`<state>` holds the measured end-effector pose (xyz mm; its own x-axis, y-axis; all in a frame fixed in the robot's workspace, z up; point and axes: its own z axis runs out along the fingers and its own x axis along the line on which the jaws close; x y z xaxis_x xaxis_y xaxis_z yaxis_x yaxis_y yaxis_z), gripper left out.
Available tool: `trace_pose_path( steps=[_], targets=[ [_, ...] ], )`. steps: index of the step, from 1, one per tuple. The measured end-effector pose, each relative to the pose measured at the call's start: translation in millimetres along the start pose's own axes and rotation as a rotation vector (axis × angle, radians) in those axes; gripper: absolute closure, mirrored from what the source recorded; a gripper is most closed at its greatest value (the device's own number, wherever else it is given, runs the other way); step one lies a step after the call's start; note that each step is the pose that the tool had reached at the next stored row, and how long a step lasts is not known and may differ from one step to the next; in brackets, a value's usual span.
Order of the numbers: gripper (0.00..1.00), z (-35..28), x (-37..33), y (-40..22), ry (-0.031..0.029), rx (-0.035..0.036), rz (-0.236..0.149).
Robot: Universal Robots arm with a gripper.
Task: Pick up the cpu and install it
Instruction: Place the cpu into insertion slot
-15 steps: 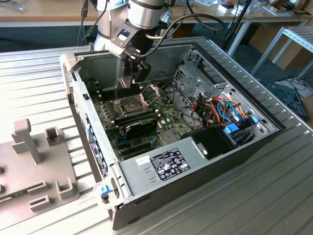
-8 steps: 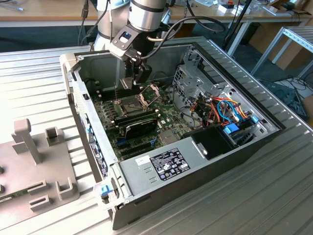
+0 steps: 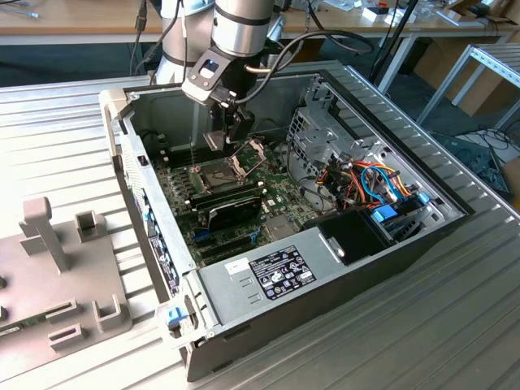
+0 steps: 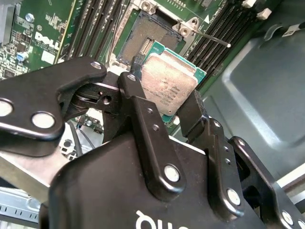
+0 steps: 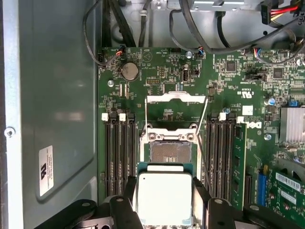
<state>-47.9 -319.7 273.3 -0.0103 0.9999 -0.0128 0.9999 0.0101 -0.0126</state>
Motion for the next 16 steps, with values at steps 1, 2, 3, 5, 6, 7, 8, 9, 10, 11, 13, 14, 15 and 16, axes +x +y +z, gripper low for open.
trace_pose_path(
  steps=[1, 2, 3, 5, 6, 7, 8, 9, 10, 11, 13, 14, 15, 16],
  targets=[
    [0.45, 0.6, 0.0, 0.0, 0.0000, -0.0023, -0.003],
    [0.45, 2.3, 0.0, 0.1, -0.0002, -0.0052, -0.005],
    [0.45, 4.3, 0.0, 0.1, -0.0002, -0.0064, -0.005],
    [0.45, 8.9, 0.1, 0.1, -0.0002, -0.0069, -0.005],
    [0.45, 10.7, 0.1, 0.1, -0.0003, -0.0069, -0.005],
    [0.45, 12.4, 0.1, 0.2, -0.0003, -0.0069, -0.005],
    [0.45, 14.7, 0.2, 0.2, -0.0002, -0.0070, -0.005],
    [0.45, 16.4, 0.2, 0.2, -0.0002, -0.0070, -0.005],
    [0.45, 18.3, 0.2, 0.2, -0.0002, -0.0070, -0.005],
    [0.45, 20.1, 0.2, 0.3, -0.0003, -0.0070, -0.005],
    [0.45, 23.9, 0.3, 0.3, -0.0005, -0.0071, -0.005],
    [0.45, 26.1, 0.2, 0.3, -0.0008, -0.0071, -0.005],
    [0.45, 28.2, 0.3, 0.4, 0.0002, -0.0073, -0.005],
    [0.45, 31.2, 0.3, 0.4, -0.0001, -0.0073, -0.005]
  ],
)
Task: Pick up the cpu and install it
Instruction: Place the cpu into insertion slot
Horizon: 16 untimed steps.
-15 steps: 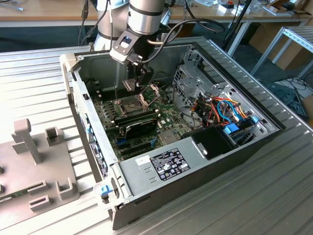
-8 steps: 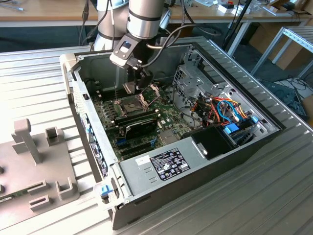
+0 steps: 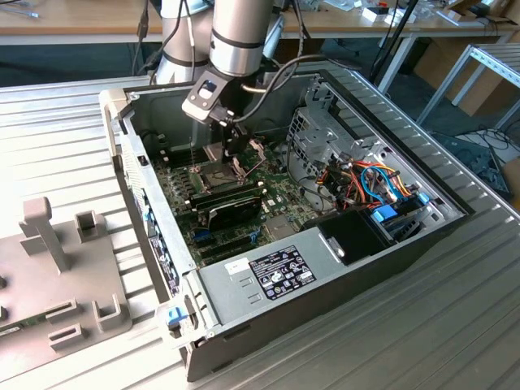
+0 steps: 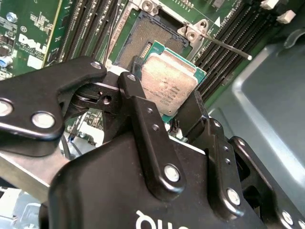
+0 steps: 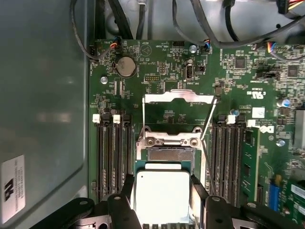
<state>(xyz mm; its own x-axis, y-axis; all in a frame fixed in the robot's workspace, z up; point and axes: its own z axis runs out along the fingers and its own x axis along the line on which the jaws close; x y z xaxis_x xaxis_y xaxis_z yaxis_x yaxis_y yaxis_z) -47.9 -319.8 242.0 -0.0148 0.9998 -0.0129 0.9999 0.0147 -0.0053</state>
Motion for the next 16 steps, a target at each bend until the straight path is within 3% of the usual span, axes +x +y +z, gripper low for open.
trace_pose_path(
  steps=[3, 13, 16],
  targets=[
    [0.45, 5.4, 0.0, 0.0, -0.0001, 0.0000, 0.000],
    [0.45, 9.3, -4.2, 0.0, -0.0001, 0.0000, 0.000],
    [0.45, 15.5, -4.7, 0.0, -0.0001, 0.0000, 0.000]
  ],
)
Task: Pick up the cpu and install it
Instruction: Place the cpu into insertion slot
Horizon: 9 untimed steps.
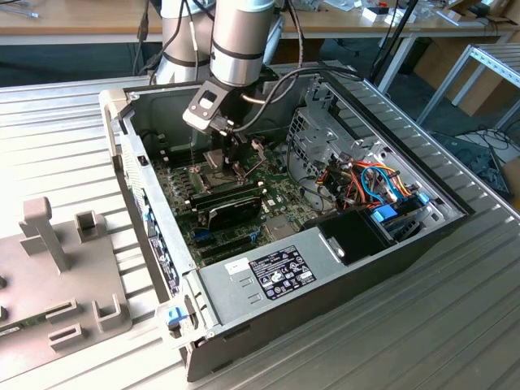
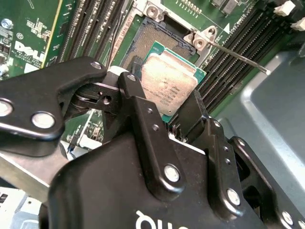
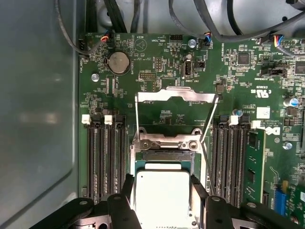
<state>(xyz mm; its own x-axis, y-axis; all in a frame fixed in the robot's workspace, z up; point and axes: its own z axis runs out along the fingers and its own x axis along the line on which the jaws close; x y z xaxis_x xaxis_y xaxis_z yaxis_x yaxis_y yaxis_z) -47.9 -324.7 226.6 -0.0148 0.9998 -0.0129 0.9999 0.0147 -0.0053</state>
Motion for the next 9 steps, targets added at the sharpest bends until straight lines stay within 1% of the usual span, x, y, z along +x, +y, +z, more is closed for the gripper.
trace_pose_path(
  steps=[1, 3, 9],
  targets=[
    [0.45, 2.7, 0.0, 0.0, -0.0001, 0.0001, 0.000],
    [0.45, 4.3, 0.0, 0.0, -0.0001, 0.0001, 0.000],
    [0.45, 4.9, 0.0, 0.0, -0.0002, 0.0001, 0.000]
  ],
)
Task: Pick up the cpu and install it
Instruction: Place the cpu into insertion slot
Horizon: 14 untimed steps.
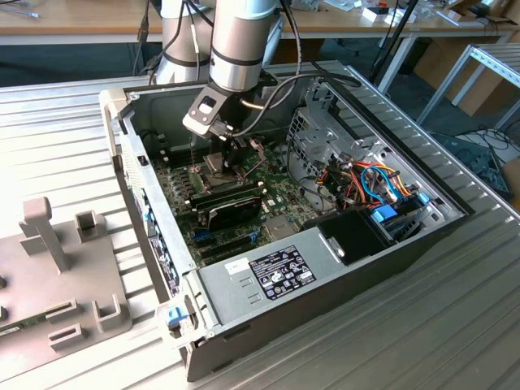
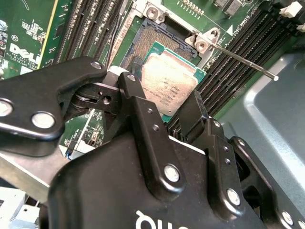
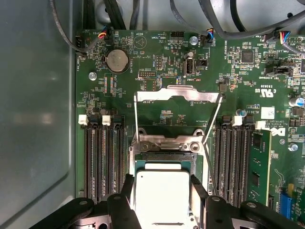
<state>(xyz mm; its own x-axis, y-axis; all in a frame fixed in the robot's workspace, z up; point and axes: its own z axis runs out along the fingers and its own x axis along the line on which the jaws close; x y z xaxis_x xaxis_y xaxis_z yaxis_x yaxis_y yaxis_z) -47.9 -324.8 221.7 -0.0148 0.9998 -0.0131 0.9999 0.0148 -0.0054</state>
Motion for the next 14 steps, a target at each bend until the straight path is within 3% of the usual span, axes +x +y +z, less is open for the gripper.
trace_pose_path(
  steps=[5, 10, 14],
  targets=[
    [0.45, 0.5, -0.2, 0.0, 0.0002, -0.0001, 0.000],
    [0.45, 9.2, -2.0, 0.0, 0.0000, 0.0000, 0.000],
    [0.45, 10.5, -2.9, 0.0, 0.0001, -0.0001, 0.000]
  ],
)
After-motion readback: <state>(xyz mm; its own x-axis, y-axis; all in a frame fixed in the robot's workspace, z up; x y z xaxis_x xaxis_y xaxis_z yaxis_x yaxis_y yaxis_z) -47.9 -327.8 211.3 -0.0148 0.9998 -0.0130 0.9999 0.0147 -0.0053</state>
